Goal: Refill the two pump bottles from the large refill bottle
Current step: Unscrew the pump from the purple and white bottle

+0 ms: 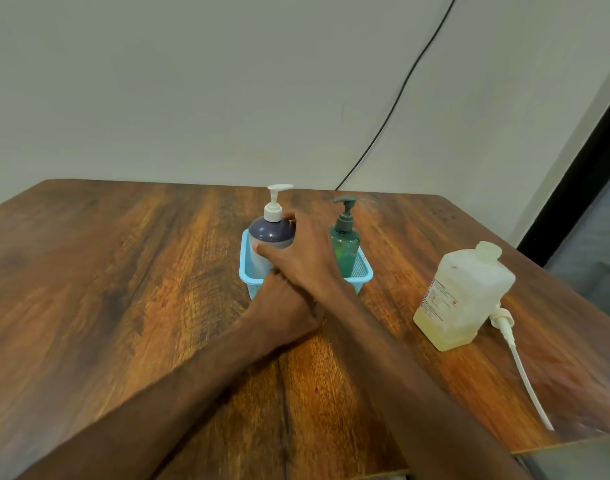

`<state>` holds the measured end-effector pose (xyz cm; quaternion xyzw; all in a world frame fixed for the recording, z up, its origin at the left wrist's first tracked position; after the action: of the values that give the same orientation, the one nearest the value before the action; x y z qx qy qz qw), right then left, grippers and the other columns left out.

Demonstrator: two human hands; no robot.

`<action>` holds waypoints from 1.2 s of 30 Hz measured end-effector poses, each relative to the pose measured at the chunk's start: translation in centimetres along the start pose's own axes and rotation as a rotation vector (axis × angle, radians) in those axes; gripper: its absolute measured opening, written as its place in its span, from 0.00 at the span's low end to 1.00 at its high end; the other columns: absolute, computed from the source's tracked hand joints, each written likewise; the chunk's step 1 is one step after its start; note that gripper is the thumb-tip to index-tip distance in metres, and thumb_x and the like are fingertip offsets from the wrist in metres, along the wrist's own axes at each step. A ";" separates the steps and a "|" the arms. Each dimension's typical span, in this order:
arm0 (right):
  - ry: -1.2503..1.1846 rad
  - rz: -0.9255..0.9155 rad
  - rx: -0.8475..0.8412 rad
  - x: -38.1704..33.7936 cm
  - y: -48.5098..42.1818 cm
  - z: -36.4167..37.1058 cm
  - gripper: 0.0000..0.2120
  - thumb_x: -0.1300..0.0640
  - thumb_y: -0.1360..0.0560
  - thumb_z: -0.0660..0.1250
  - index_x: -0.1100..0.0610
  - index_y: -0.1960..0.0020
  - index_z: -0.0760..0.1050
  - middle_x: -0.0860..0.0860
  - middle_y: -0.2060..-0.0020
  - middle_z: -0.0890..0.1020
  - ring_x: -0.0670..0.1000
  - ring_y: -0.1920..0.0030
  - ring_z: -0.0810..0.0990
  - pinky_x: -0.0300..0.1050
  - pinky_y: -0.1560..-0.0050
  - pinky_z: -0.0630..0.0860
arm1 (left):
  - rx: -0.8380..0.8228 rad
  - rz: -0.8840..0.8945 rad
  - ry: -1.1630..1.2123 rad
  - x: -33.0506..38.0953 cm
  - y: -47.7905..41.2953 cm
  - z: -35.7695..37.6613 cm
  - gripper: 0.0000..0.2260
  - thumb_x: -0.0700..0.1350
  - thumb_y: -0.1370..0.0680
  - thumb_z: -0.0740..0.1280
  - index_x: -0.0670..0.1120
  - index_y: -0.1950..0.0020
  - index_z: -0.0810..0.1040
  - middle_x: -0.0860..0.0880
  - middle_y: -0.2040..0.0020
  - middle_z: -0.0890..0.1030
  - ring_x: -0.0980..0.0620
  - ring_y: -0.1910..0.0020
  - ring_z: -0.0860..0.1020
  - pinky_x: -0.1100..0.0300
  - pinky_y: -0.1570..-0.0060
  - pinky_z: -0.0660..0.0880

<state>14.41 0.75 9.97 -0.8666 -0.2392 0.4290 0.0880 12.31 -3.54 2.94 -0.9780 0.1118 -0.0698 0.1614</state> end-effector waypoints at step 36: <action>-0.188 0.060 0.168 9.3 16.0 -14.5 0.37 0.39 0.35 0.79 0.39 0.30 0.68 0.30 0.38 0.75 0.32 0.39 0.74 0.25 0.46 0.75 | 0.107 0.177 1.007 10.5 0.0 -7.2 0.12 0.49 0.17 0.63 0.58 0.34 0.77 0.63 0.39 0.82 0.61 0.36 0.79 0.68 0.41 0.76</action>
<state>36.02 -7.87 6.67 -0.8190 -0.1837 0.5292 0.1245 21.21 -8.28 10.77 -0.8003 0.2545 -0.5239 0.1424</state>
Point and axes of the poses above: each hand's wrist, its own y-axis away from the middle knuckle, its own z-axis out of the palm, x = y × z, the point moved 9 cm from there along -y, towards the middle knuckle
